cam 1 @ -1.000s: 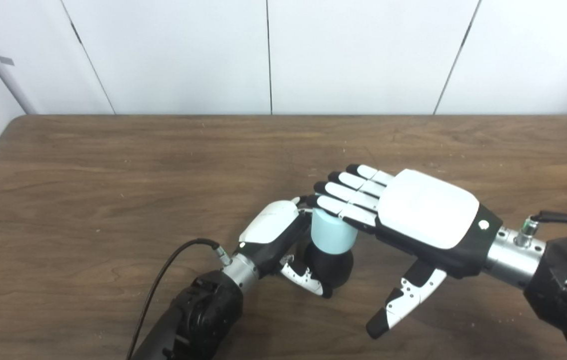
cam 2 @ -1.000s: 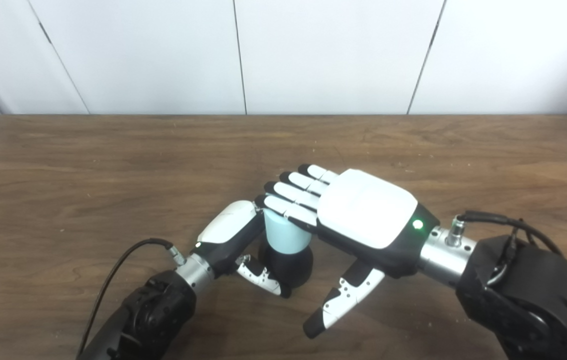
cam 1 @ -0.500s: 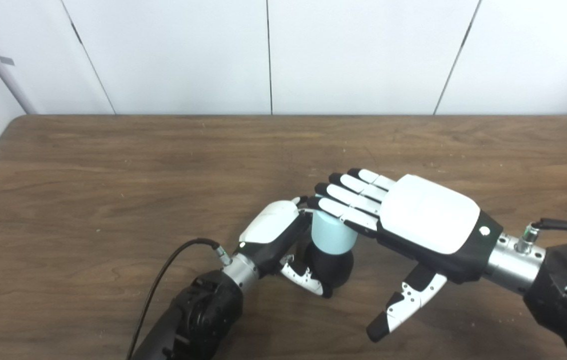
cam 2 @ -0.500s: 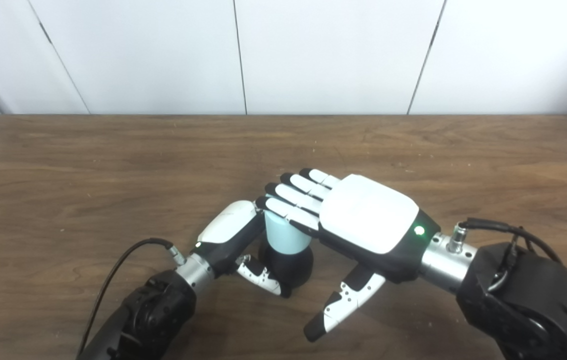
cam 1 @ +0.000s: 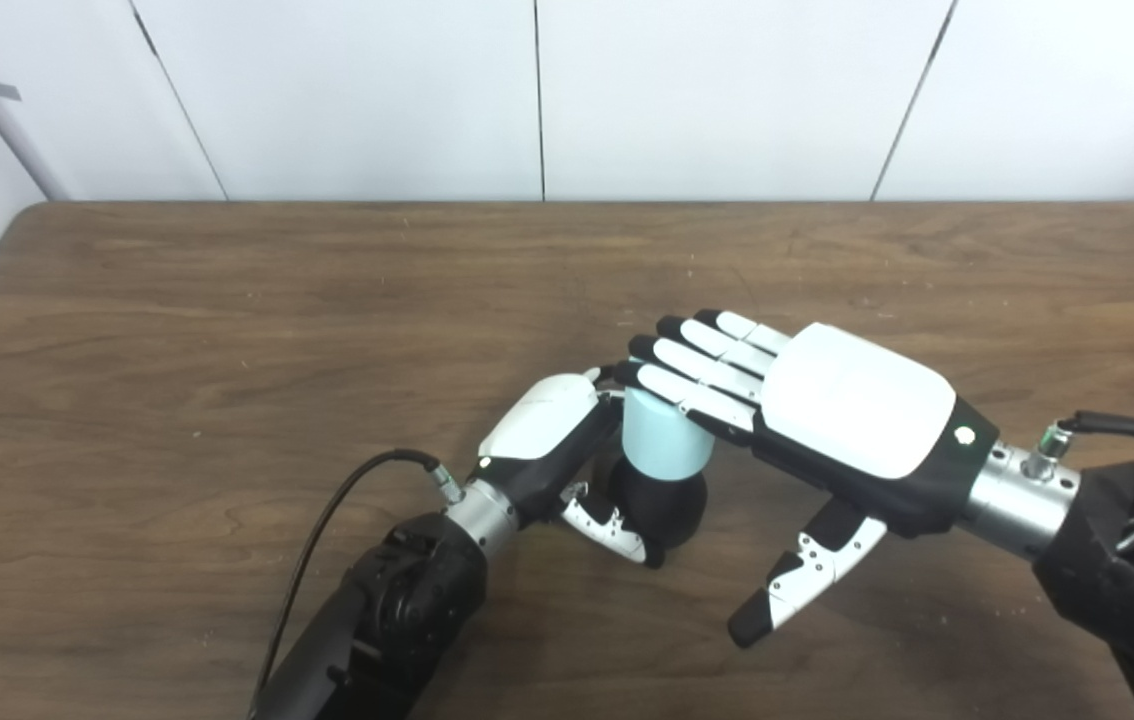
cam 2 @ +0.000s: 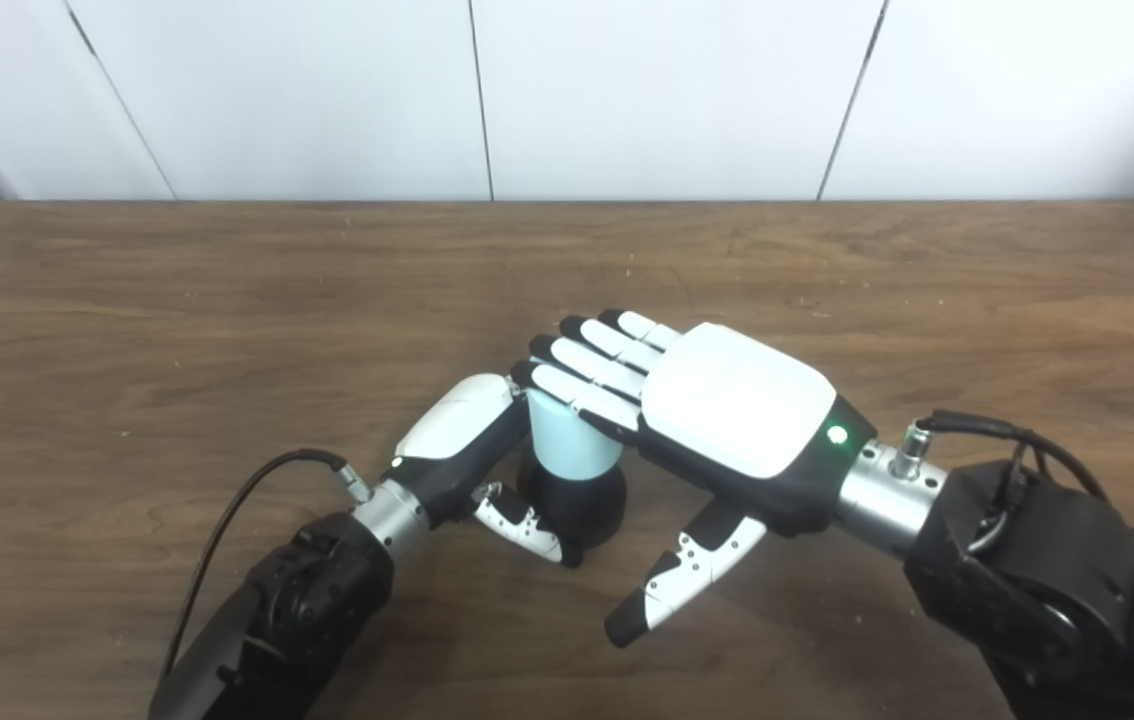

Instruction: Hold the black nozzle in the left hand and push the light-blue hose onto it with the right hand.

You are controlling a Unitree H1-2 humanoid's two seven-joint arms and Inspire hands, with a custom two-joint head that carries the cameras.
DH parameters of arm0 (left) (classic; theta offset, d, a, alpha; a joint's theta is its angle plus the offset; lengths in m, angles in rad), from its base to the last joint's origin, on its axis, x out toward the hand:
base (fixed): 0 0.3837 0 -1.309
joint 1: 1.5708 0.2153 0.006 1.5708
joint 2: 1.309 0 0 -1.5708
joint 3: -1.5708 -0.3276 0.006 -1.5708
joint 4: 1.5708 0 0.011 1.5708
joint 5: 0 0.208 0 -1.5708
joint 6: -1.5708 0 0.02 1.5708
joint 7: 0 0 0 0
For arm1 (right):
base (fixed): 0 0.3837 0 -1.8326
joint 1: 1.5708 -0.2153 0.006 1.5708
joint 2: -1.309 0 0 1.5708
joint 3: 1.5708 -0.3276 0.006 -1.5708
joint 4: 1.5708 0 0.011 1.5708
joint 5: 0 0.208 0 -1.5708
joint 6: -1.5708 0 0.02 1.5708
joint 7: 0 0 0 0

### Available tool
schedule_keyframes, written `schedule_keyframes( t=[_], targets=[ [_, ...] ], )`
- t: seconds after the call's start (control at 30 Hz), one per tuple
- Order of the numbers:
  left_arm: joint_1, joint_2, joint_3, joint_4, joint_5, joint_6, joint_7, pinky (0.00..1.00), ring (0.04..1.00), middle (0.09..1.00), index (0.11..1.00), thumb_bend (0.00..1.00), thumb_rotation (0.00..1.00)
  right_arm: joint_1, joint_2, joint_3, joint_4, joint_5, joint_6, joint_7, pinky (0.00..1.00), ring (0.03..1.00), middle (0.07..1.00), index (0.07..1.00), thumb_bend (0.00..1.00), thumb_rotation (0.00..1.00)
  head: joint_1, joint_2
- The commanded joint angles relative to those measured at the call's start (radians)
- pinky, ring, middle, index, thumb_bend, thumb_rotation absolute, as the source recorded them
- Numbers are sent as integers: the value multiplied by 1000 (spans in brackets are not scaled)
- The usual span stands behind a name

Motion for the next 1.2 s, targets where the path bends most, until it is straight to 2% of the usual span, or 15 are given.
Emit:
schedule_keyframes(
  t=[0.0,0.3,0.77,1.17],
  targets=[
    [23,25,-9,19,11,50,-66,1000,711,501,481,522,0,19,-30,19,30,-9,-8,38,1000,1000,1000,1000,670,1000,1,2],
    [21,33,-6,20,1,38,-62,1000,701,492,484,523,0,18,-29,38,55,-1,12,20,1000,1000,1000,1000,677,1000,2,5],
    [20,38,-4,24,-6,33,-57,1000,701,497,482,522,0,52,-54,16,4,7,27,10,1000,1000,1000,1000,676,1000,-7,5],
    [18,37,-3,45,-12,19,-48,1000,702,495,483,523,0,73,-49,17,22,-10,18,-16,1000,1000,1000,1000,673,1000,-14,-2]
  ],
)
